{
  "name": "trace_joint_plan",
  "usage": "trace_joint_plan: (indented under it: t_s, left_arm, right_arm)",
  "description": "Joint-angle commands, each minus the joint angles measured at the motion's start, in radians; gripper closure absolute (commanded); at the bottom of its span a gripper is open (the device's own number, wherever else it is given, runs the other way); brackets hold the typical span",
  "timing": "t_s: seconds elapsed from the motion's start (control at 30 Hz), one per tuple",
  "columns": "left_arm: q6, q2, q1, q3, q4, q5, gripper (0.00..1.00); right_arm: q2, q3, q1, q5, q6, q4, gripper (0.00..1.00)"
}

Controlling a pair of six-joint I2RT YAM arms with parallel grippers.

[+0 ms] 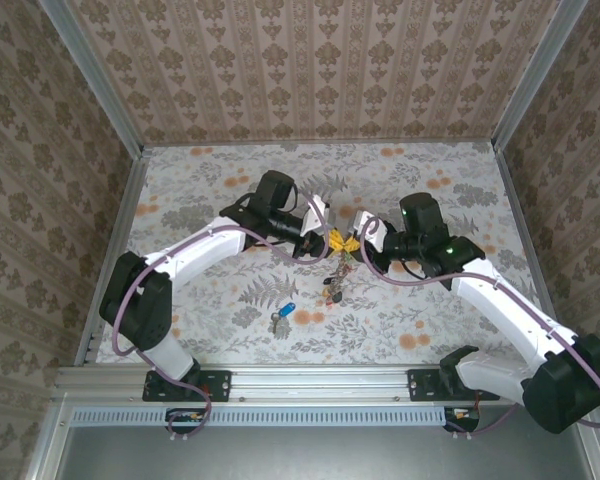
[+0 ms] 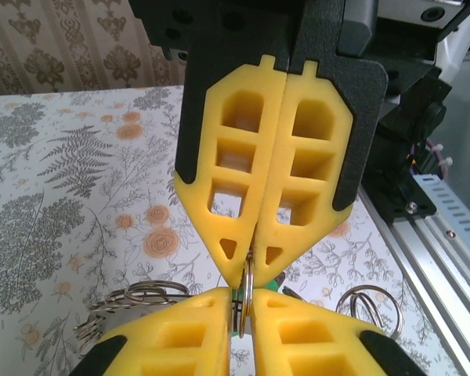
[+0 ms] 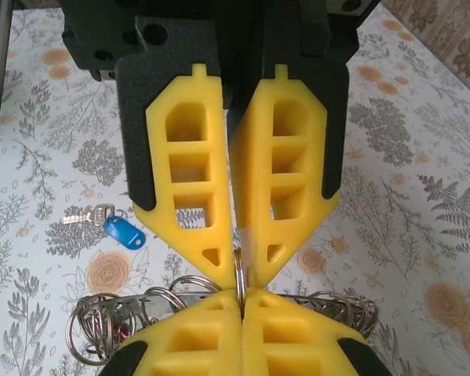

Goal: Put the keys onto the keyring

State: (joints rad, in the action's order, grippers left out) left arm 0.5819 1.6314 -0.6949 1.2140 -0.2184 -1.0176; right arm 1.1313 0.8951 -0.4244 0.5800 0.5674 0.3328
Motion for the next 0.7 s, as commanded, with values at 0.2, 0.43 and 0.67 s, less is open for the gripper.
trace_joint_plan:
  t_s: [0.2, 0.43, 0.67]
  left_arm:
    - [0.108, 0.006, -0.031, 0.074, -0.147, -0.016, 0.85]
    - [0.056, 0.0, -0.026, 0.057, -0.076, -0.08, 1.0]
    - [-0.167, -0.046, 0.004, -0.062, 0.258, -0.179, 1.0]
  right_arm:
    - [0.017, 0.09, -0.034, -0.027, 0.051, 0.06, 0.96]
    - [0.002, 0.083, -0.045, -0.063, 0.018, 0.029, 0.9]
    - [-0.01, -0.056, 0.023, 0.06, -0.08, -0.108, 0.83]
